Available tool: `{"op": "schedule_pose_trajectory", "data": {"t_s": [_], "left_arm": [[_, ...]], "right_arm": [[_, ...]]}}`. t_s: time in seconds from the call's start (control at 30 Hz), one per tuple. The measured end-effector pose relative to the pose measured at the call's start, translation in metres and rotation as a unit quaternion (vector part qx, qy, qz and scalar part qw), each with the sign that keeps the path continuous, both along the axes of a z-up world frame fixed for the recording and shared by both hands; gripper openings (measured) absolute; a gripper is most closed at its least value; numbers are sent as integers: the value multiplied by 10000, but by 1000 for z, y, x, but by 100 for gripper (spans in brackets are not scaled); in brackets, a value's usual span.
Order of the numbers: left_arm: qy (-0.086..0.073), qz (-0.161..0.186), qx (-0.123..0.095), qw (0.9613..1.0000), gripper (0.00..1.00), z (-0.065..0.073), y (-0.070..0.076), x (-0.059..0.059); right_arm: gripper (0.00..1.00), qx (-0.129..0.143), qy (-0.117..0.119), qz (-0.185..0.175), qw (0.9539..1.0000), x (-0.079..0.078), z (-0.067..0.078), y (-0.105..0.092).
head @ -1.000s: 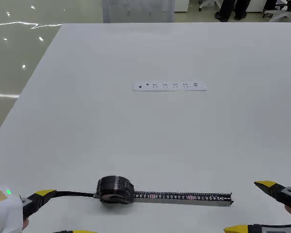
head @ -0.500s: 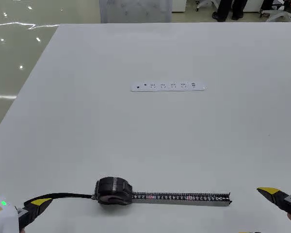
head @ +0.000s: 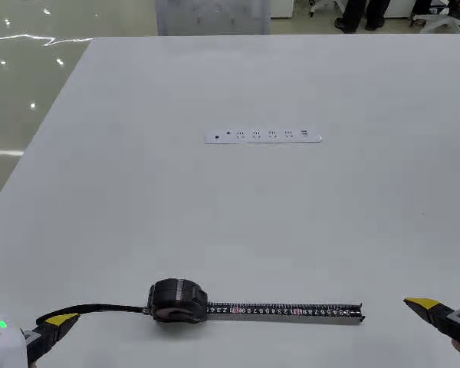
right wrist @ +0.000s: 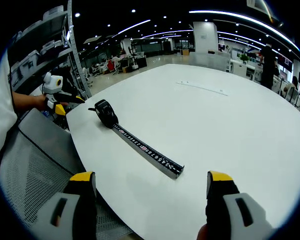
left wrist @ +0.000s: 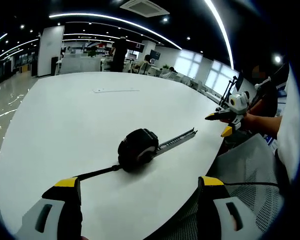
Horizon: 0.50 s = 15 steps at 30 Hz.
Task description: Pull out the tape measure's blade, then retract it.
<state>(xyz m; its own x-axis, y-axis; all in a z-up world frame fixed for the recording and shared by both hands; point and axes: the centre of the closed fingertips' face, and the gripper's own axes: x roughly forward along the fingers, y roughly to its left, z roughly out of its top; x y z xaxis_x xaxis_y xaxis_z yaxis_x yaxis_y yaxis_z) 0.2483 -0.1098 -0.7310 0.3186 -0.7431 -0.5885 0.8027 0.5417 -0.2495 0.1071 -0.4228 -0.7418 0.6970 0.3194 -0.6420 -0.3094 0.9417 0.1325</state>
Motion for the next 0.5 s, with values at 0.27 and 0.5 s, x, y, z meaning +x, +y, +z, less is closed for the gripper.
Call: {"op": "schedule_pose_trajectory", "data": {"t_s": [0.27, 0.5], "left_arm": [[75, 70, -13, 9999, 94, -4, 1, -2], [96, 115, -41, 9999, 93, -4, 1, -1]], "right_arm": [[93, 28, 10, -4, 10000, -1, -1, 2], [93, 38, 15, 0, 10000, -1, -1, 3]]}}
